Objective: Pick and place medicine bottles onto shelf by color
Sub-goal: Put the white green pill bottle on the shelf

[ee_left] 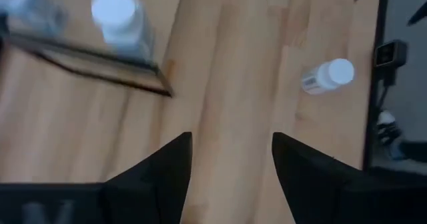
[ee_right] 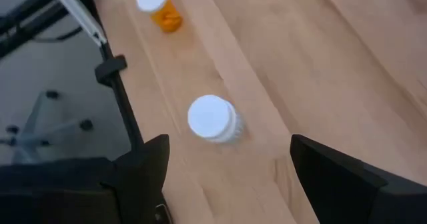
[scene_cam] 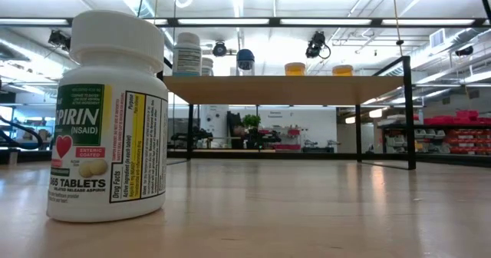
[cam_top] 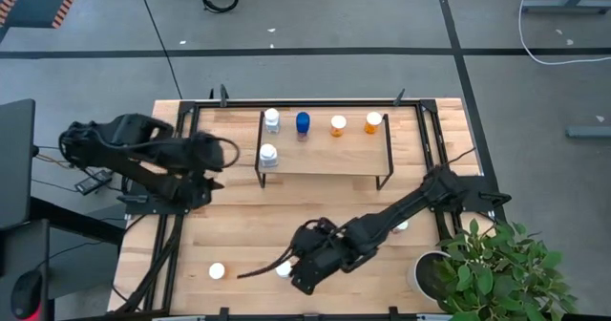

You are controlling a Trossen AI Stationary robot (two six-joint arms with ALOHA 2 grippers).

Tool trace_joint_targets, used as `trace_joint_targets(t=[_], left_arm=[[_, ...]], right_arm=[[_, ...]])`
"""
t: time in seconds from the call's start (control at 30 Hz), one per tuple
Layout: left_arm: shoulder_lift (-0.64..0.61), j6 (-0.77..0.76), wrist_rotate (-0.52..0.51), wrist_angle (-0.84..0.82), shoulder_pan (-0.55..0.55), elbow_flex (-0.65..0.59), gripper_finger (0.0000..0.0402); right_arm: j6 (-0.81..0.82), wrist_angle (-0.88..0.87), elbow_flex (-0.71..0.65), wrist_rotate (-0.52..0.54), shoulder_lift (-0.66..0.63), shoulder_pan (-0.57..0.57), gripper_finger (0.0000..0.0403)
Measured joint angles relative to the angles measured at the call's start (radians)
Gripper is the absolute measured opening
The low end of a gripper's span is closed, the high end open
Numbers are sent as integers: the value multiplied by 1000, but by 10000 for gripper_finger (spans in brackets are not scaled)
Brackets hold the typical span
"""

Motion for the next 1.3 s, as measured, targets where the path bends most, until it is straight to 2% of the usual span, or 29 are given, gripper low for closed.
trace_joint_targets(t=[0.2, 0.37, 0.63, 0.97, 1.3], left_arm=[[-115, -226, -48, 98, -123, -157, 205], [-135, -328, -104, 157, -197, -264, 198], [-130, -450, -104, 267, -292, -395, 199], [-128, -552, -110, 321, -391, -472, 192], [-125, -565, -136, 351, -411, -472, 192]], right_arm=[[-169, 140, 0, -3, 58, -13, 319], [-287, 247, 0, -1, 112, -12, 324], [-319, 246, 1, 2, 152, -19, 355], [-373, 247, -8, -5, 220, -5, 363], [-339, 252, -8, 8, 239, -12, 363]])
